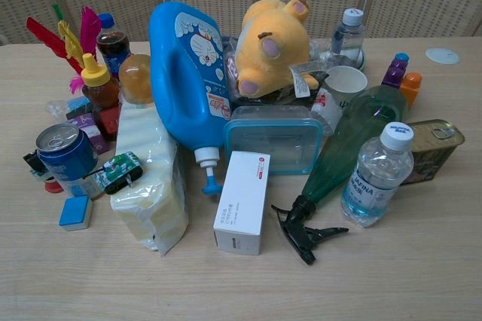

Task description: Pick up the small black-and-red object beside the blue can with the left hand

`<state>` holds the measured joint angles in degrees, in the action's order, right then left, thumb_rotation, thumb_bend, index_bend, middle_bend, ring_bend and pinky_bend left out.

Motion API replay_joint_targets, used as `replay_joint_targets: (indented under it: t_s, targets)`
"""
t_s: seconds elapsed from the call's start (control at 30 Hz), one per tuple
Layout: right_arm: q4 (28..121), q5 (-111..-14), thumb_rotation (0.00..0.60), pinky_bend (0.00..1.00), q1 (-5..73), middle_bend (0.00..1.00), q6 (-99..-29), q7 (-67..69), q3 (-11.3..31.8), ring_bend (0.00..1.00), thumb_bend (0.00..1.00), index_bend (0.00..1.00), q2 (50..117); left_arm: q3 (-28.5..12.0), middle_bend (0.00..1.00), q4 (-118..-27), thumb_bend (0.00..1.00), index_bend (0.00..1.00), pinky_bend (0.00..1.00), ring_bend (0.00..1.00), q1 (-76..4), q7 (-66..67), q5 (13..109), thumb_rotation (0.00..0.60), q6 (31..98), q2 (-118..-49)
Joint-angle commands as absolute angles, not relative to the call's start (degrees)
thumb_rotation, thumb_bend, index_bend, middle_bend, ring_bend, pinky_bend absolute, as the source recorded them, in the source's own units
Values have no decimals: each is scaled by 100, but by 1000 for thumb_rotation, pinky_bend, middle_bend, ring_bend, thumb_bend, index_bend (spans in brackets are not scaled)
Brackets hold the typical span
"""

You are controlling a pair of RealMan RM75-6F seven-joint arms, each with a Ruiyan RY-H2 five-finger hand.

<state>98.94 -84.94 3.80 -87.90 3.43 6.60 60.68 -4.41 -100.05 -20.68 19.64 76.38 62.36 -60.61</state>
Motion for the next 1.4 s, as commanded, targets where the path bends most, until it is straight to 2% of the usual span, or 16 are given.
replay_joint_targets:
  t_s: [0.03,0.1,0.2,0.4,0.47,1.4]
  targets:
    - [9894,-8492,332,0,380,0,-8785,362,662,0,0,0,6059,-415,0,-9989,0,2,0,0,-2151,2085,7550,600,6138,-6125]
    - [9893,-8493,332,0,385,0,-8767,364,656,0,0,0,6058,-359,0,-9931,0,32,0,0,-2194,2129,7578,600,6079,-6228]
    - [9895,-8502,337,0,383,0,-8769,362,650,0,0,0,6056,-256,0,-9773,0,155,0,0,-2253,2275,7631,600,5997,-6403]
    - [9896,-8474,334,0,375,0,-8779,400,668,0,0,0,6044,-149,0,-9500,0,336,0,0,-2325,2406,7647,600,5934,-6732]
    - [9899,-8479,334,0,372,0,-8787,408,669,0,0,0,6039,-133,0,-9415,0,367,0,0,-2333,2425,7641,600,5950,-6813]
    - [9877,-8448,345,0,363,0,-8792,432,688,0,0,0,6036,-112,0,-8318,0,357,0,0,-2775,2737,7510,600,5662,-7894]
